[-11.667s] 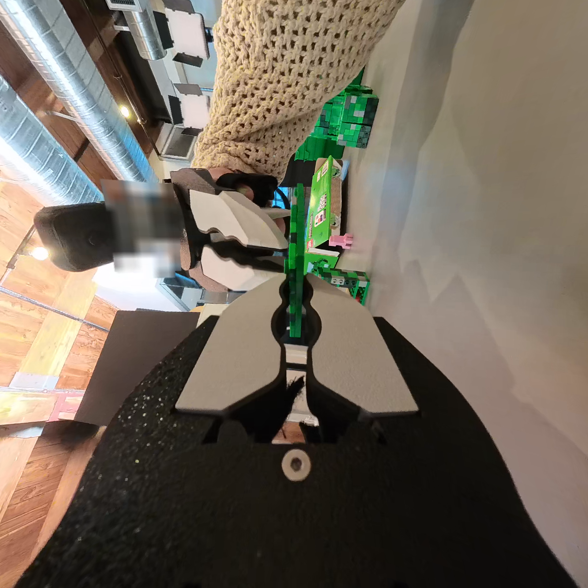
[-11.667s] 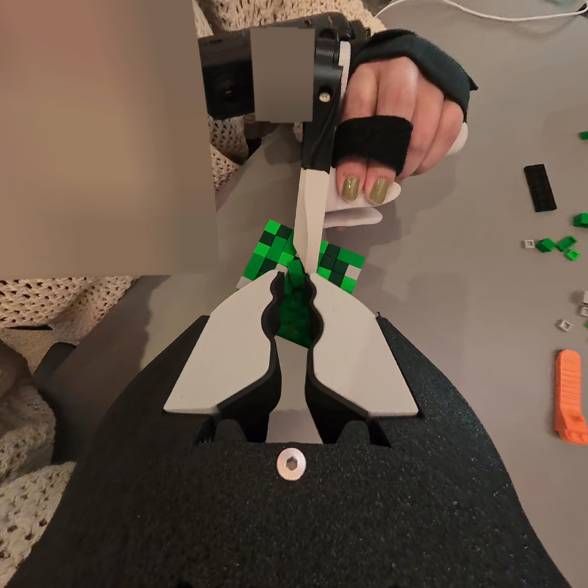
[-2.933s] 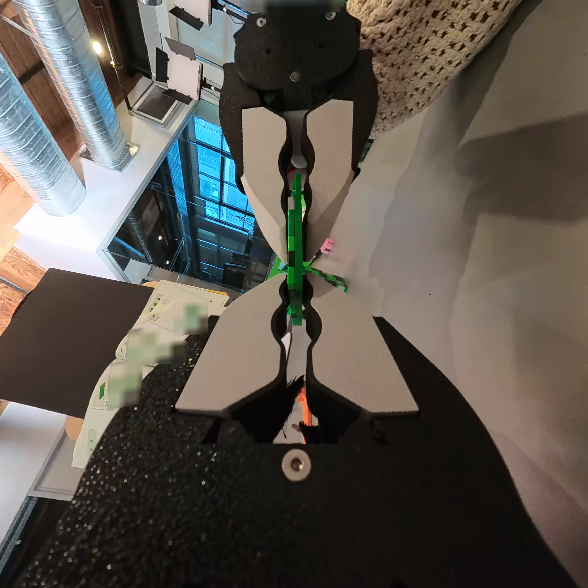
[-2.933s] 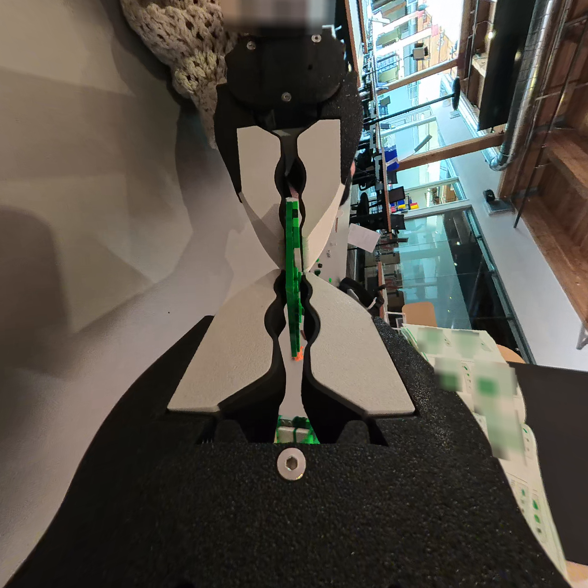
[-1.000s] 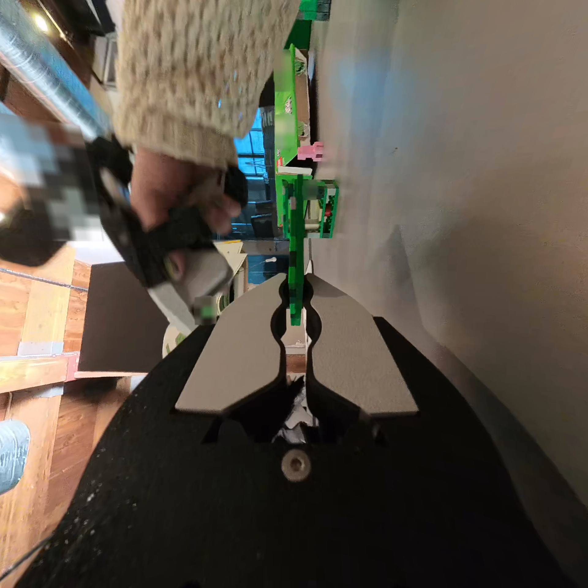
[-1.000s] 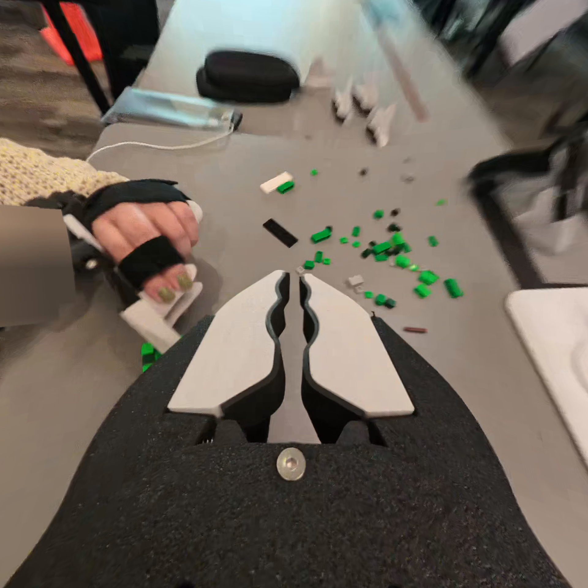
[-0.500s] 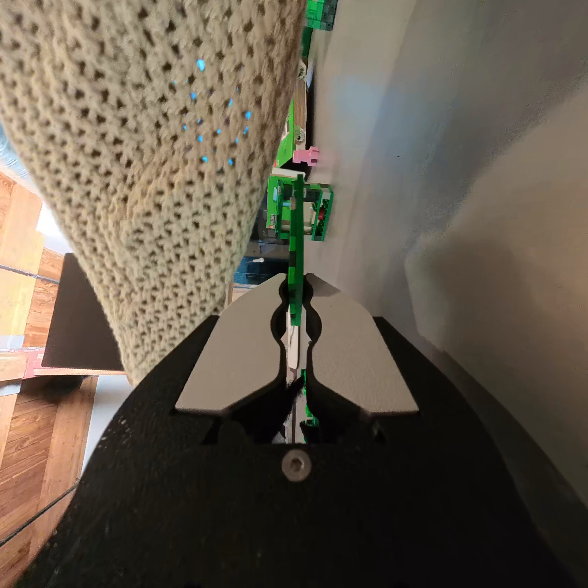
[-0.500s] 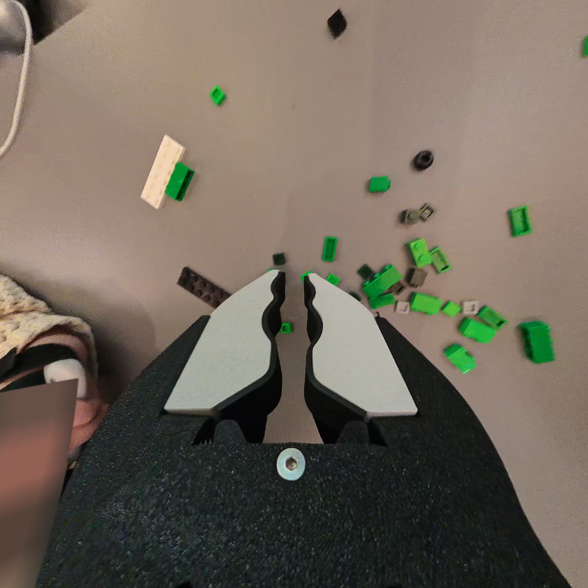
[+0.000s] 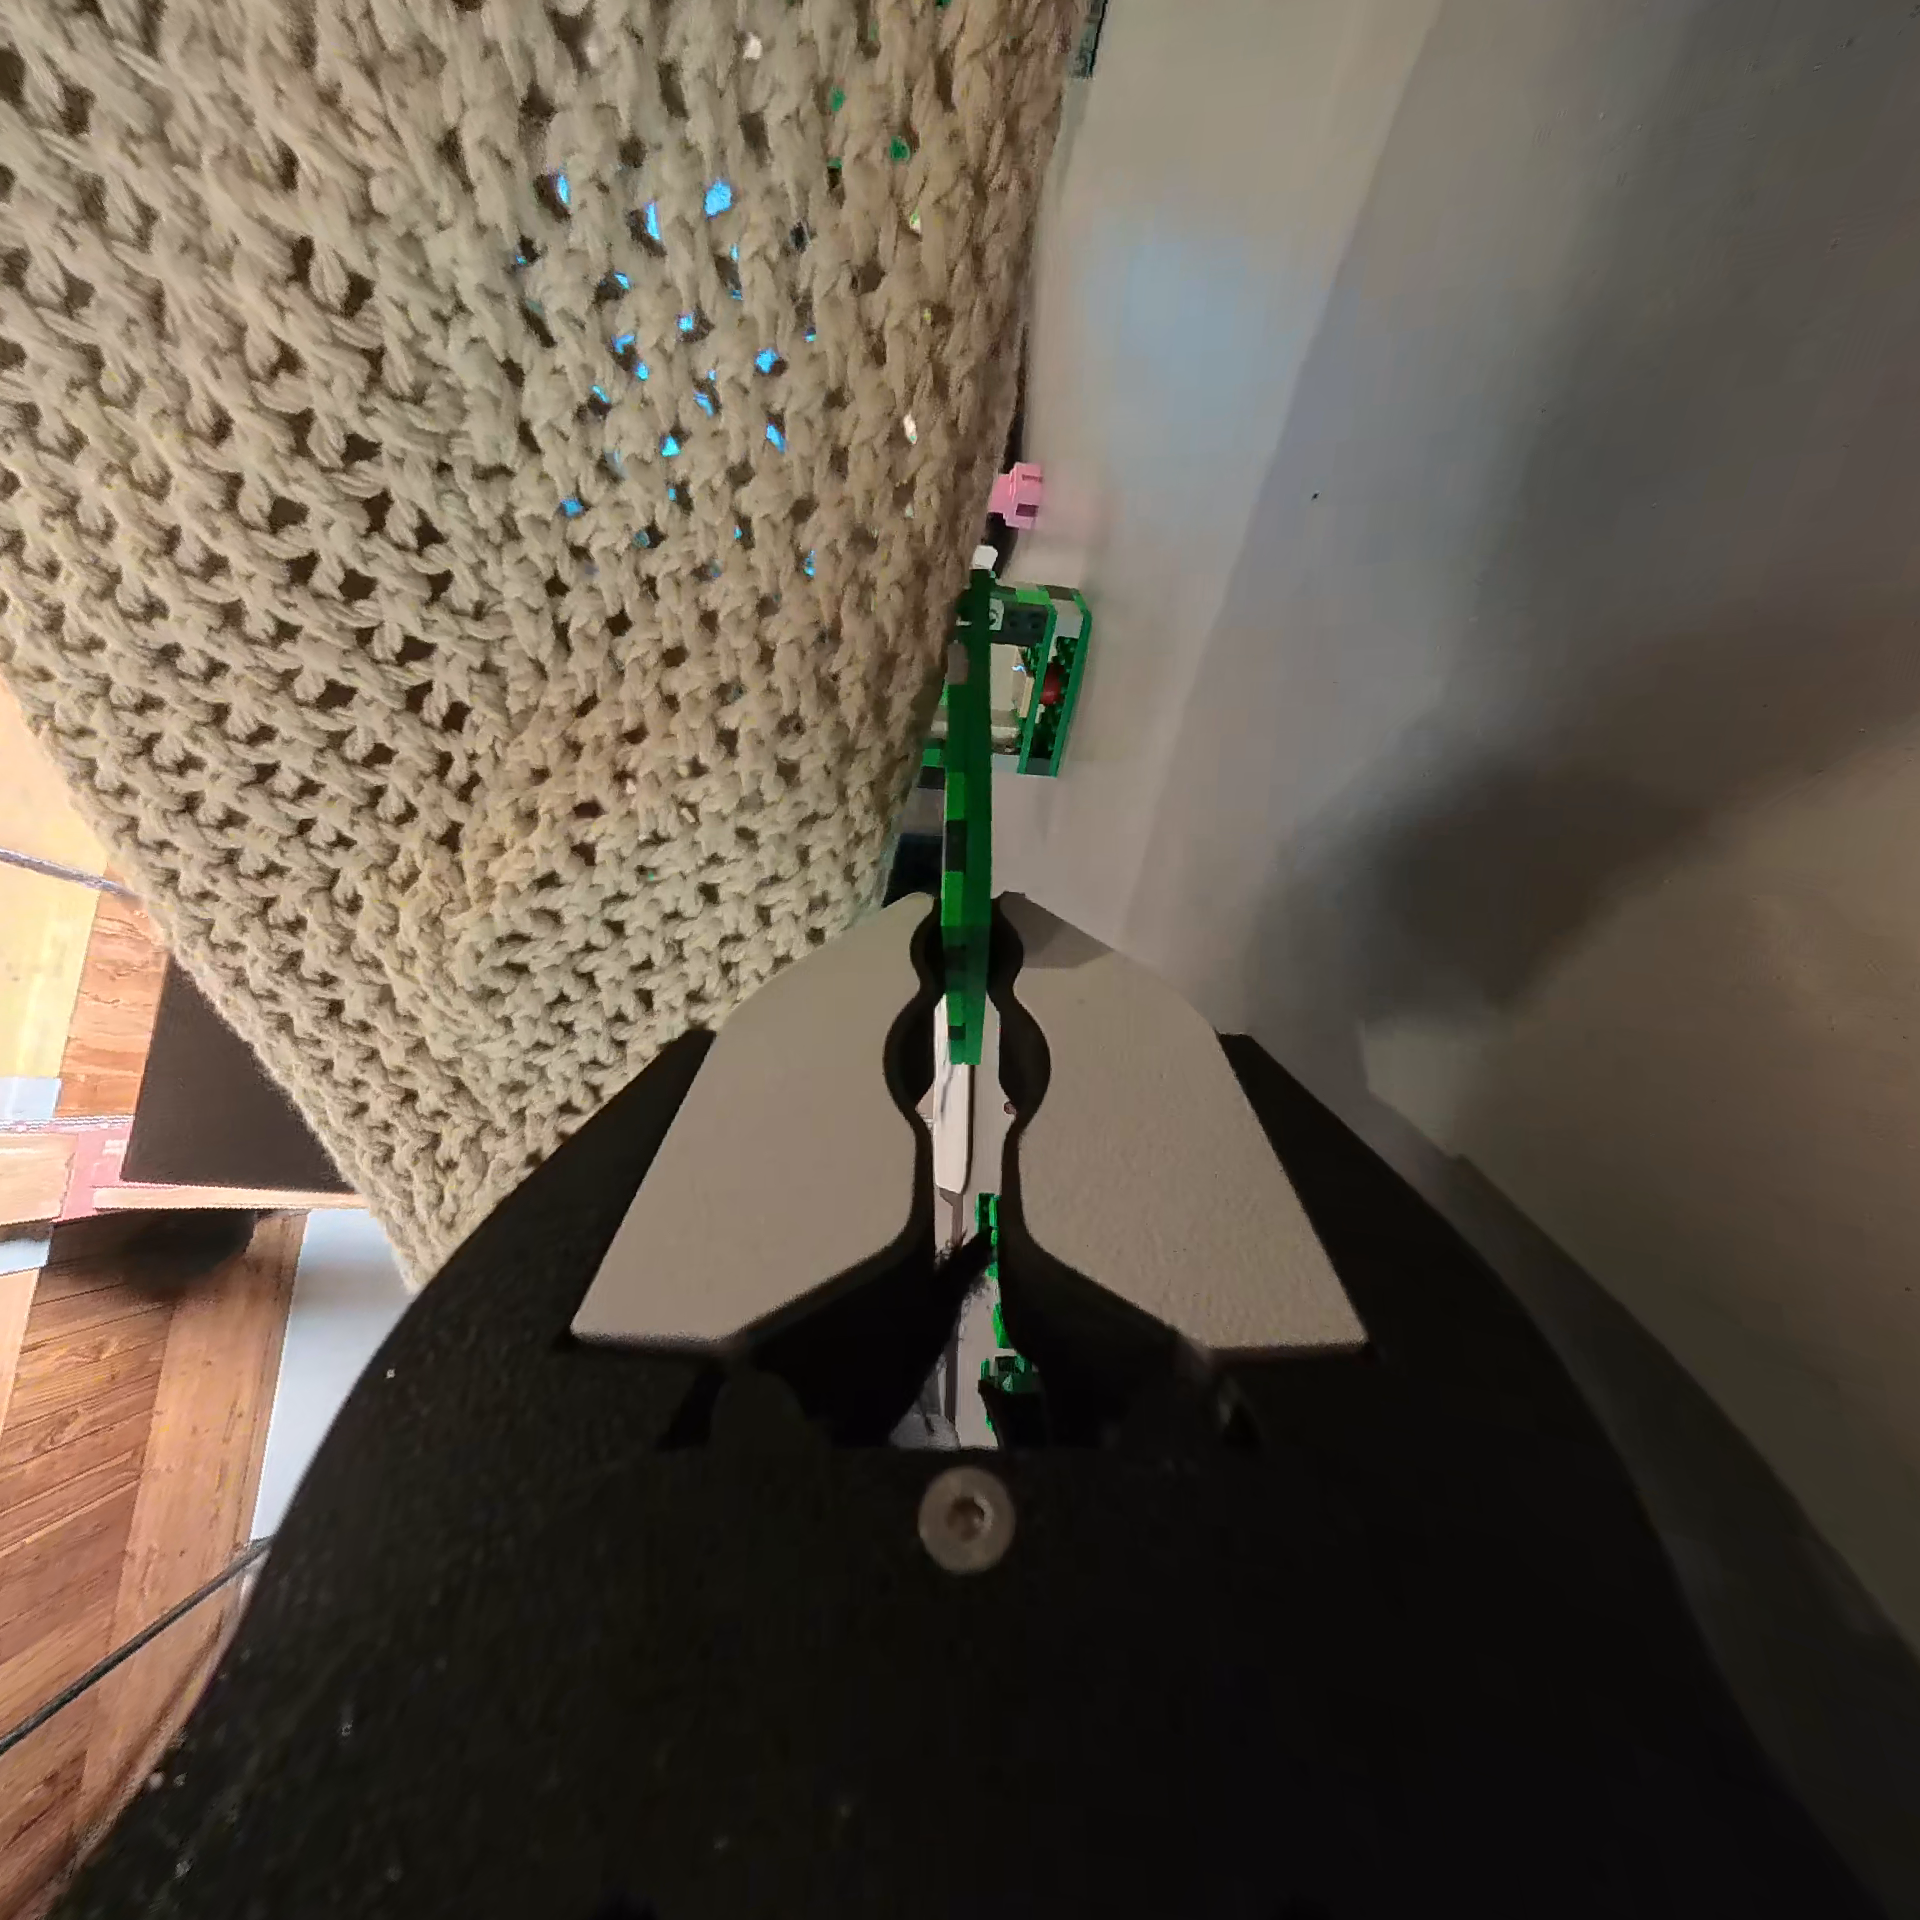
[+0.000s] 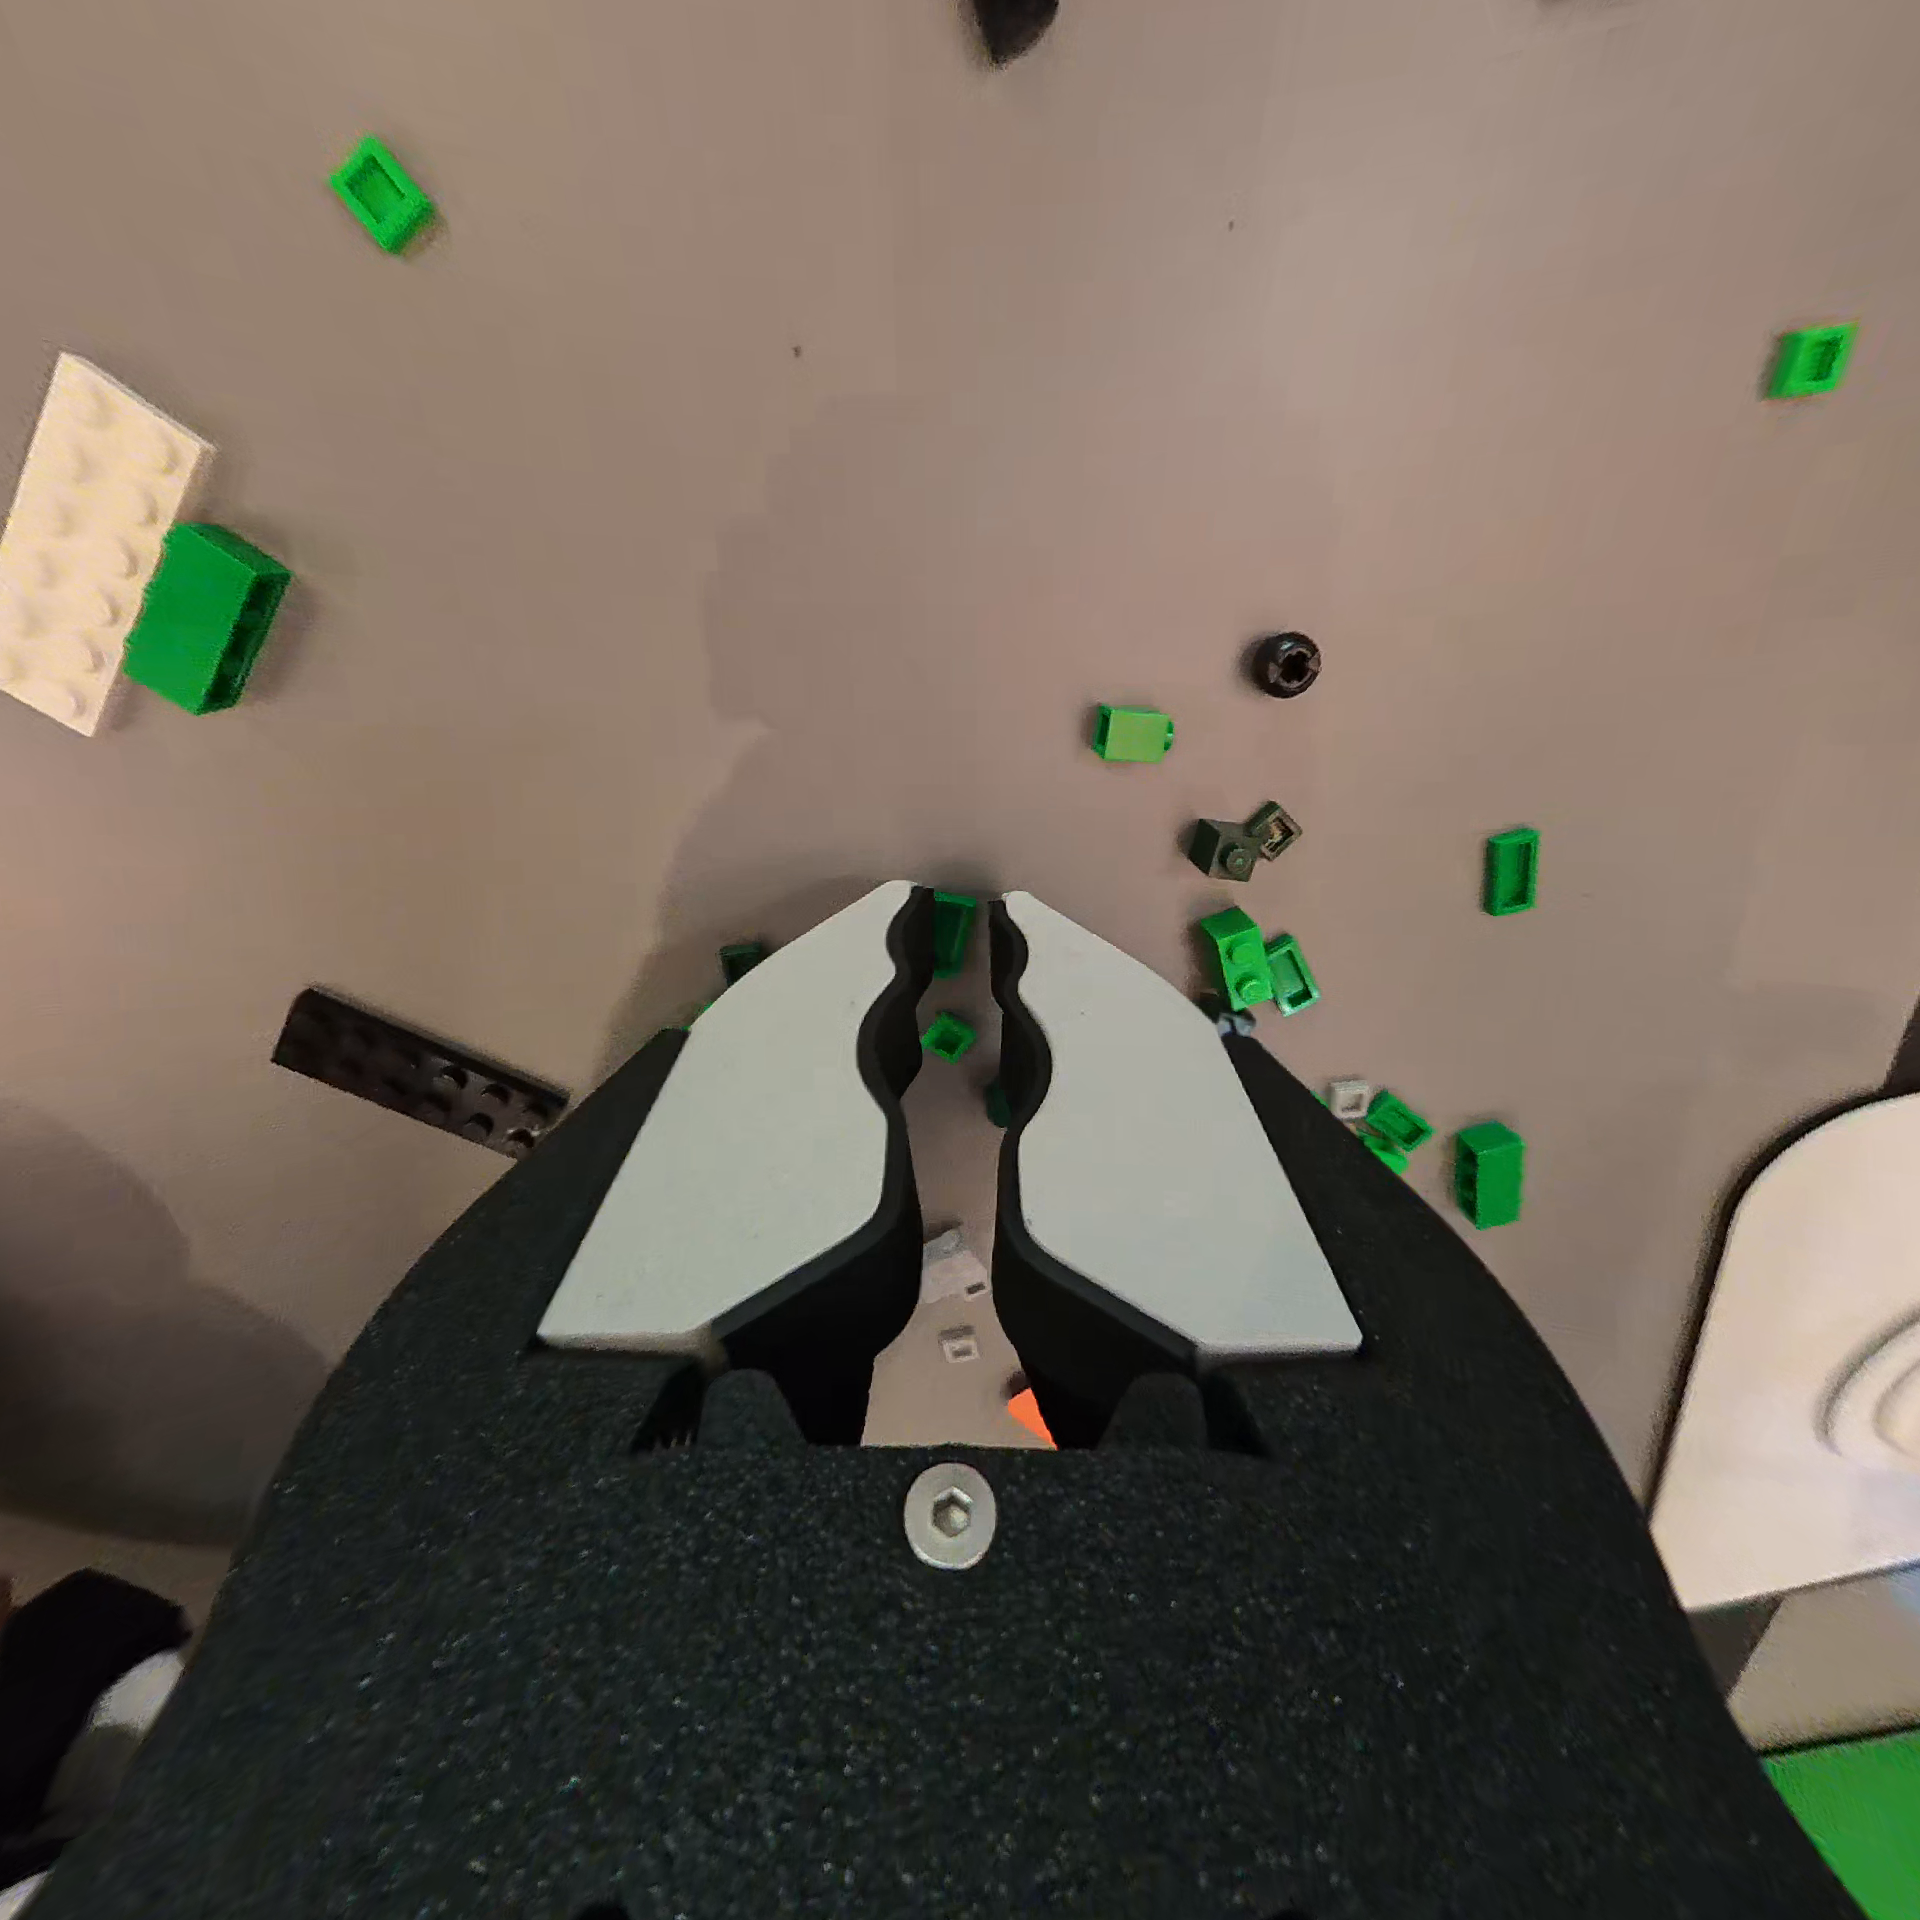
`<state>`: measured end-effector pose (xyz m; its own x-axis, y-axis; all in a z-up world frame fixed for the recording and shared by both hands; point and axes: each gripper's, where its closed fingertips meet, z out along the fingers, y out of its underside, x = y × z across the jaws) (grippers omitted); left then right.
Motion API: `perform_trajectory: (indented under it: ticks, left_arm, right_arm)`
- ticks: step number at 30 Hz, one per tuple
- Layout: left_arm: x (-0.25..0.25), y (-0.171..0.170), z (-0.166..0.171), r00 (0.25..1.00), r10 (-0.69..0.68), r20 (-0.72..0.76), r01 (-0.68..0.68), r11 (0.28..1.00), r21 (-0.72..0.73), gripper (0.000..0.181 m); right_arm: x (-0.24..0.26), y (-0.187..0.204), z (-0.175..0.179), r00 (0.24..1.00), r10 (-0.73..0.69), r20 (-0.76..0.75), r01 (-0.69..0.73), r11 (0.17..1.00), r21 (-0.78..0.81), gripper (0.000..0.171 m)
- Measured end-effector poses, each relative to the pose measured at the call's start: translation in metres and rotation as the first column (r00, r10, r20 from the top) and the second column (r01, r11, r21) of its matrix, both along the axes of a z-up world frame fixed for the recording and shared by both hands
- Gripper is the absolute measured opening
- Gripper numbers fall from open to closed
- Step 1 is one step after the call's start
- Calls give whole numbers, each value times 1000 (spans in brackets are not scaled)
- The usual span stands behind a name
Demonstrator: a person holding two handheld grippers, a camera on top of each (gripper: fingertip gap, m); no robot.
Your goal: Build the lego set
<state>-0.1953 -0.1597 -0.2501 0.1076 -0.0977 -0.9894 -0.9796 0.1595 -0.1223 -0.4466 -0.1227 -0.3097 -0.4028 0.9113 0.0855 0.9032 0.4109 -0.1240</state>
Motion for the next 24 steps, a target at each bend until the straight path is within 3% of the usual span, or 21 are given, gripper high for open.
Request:
perform_trajectory:
  ticks: [8,10,14,17,20,22,24]
  left_arm:
    - [0,1,-1,1000,5,18,-5,1000,-6,6]
    - [-1,0,2,999,5,46,-5,1000,-2,6]
    - [2,-6,20,988,-39,151,31,998,52,6]
    - [7,-13,37,971,-95,218,69,990,124,6]
    - [25,-23,50,938,-207,280,160,970,182,6]
    - [36,-28,55,929,-249,274,197,959,206,6]
    - [47,-33,58,911,-298,284,242,946,217,6]
  right_arm:
    - [7,2,-3,998,-40,42,41,998,-46,7]
    - [13,0,4,1000,-3,15,4,998,-68,7]
    - [48,-32,52,979,125,-162,-168,940,-295,7]
    - [106,-53,104,909,211,-359,-370,806,-463,7]
    - [193,-73,160,804,242,-543,-580,519,-627,7]
    - [243,-74,167,714,292,-636,-694,410,-591,7]
    - [277,-79,161,681,314,-662,-732,333,-595,7]
